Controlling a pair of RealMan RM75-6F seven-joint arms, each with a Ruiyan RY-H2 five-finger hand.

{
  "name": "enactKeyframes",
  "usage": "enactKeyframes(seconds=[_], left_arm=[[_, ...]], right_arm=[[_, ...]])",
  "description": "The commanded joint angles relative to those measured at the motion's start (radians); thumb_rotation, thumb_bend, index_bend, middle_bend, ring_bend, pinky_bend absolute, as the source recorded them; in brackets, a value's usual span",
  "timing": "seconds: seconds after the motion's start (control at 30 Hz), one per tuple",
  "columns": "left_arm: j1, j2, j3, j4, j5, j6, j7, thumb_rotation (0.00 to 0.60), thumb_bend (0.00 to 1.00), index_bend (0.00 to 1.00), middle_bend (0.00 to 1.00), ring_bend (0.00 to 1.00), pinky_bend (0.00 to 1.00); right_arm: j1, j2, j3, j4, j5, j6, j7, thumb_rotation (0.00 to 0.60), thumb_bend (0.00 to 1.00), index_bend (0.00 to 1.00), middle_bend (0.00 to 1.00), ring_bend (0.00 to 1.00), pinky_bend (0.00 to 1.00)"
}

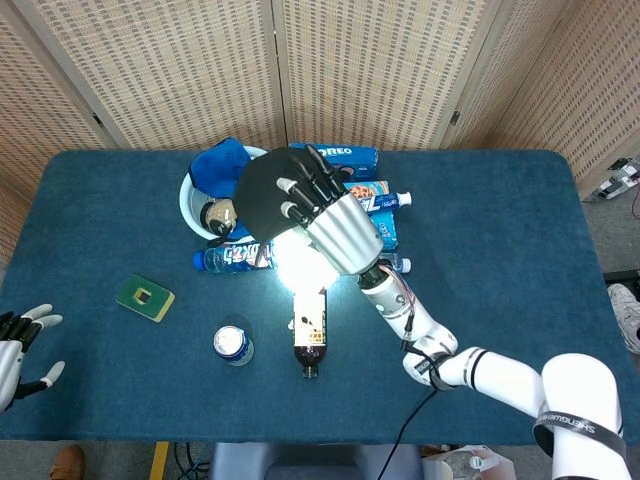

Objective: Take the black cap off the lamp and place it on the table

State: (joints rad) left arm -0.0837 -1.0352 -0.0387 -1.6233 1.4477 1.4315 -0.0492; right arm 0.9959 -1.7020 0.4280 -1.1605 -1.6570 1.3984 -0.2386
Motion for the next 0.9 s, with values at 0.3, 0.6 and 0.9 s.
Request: enactKeyframes(seconds=[0.3,0.6,0.9], left_arm=[[-0.001,0.003,-0.002,0.001,-0.002,0.000,-0.002,0.600,0.23,0.26,0.17,0.17,0.07],[-0.011,-0.007,-0.002,0.008,0.003,-0.011,-0.003,0.600,0.23,0.26,0.17,0.17,0.07],[-0.020,-0.015,0.000,0.008,0.013,-0.018,0.000,0.600,0.23,0.26,0.17,0.17,0.07]], right_arm=[[0.006,0.064,0.063,0.017,0.082,0.025,-0.031,0.600,0.51,0.73,0.35,0.09,0.00],[-0.086,0.172,0.048,-0.031,0.122,0.081,-0.010,0.600,0.51,0.73,0.35,0.10,0.00],[-0.175,0.198,-0.015,0.012,0.152,0.109,0.056,0.600,0.51,0.73,0.35,0.10,0.00]])
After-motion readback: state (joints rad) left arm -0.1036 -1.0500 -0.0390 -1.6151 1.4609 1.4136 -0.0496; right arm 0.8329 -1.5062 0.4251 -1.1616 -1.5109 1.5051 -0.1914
